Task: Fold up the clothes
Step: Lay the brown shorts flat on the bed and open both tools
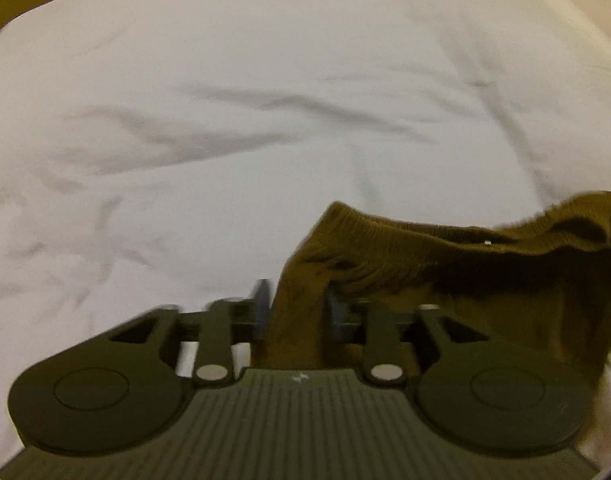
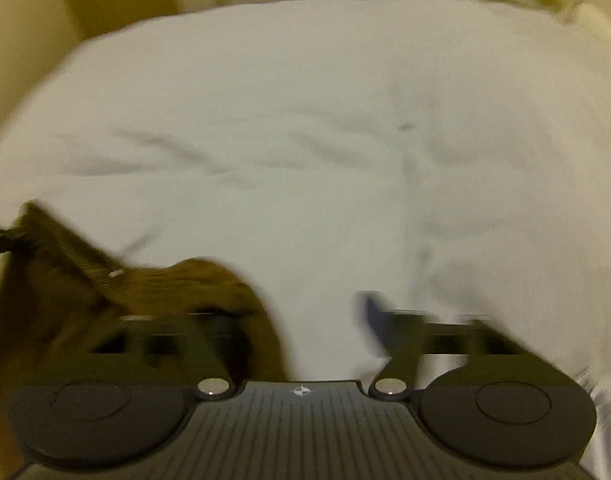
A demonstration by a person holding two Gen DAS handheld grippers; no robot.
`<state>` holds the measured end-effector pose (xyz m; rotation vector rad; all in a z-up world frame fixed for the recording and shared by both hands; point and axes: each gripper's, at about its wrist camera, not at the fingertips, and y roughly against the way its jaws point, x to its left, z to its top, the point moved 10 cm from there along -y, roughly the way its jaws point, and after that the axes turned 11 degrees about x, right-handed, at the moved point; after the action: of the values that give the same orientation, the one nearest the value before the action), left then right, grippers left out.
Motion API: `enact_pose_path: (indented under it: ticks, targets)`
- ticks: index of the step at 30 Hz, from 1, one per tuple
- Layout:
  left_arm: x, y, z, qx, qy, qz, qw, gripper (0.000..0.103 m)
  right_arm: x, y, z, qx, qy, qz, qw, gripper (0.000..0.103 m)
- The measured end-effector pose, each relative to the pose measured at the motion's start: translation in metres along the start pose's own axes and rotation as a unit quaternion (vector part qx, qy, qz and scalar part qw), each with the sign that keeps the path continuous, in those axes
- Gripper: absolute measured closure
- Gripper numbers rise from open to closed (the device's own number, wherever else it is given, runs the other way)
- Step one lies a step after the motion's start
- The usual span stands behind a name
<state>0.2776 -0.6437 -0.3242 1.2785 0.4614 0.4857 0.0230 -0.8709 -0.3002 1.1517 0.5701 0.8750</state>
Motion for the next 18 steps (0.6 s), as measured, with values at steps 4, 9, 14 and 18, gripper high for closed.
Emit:
enact_pose_path:
  ticks: [4,9,14,18]
  targets:
    - [0.027,-0.008,-0.023,-0.001,0.058,0.007,0.9983,0.062,-0.004,-0.008,-0.005,-0.008,-0.017,-0.029,0.999,0.032]
    - [0.042,-0.001,-0.115,0.022,0.070,-0.019,0.9971,0.053,-0.003,0.000,-0.080,0.025,-0.049,0.009,0.998,0.031]
    - [0.035,-0.004,-0.234,0.089,0.067,-0.064,0.9917,0.053,0.001,0.007,-0.193,0.091,-0.067,0.026,0.993,0.031]
    - [0.031,-0.002,-0.289,0.106,0.097,-0.128,0.9813,0.053,-0.005,0.012,-0.270,0.136,-0.120,0.028,0.983,0.031]
